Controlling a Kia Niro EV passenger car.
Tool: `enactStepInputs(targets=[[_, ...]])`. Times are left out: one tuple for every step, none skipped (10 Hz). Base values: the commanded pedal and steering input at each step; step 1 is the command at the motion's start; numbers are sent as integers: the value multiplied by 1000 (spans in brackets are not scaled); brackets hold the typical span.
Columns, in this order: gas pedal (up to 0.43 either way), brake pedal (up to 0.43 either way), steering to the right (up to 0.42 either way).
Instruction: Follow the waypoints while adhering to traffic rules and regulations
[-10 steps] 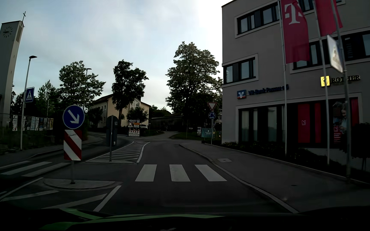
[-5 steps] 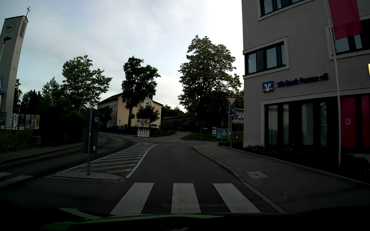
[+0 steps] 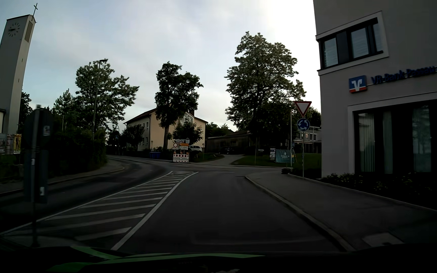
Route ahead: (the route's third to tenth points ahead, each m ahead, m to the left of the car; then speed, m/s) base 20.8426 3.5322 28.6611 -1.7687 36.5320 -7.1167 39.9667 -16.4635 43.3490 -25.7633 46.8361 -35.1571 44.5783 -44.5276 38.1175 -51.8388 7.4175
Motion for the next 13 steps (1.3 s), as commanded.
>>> enactStepInputs(targets=[[0,152,-68],[0,152,-68],[0,146,-68],[0,140,-67],[0,110,-65],[0,79,-62],[0,0,-53],[0,0,-43],[0,0,-34],[0,0,-27],[0,0,-20],[20,0,-15],[47,0,-13]])
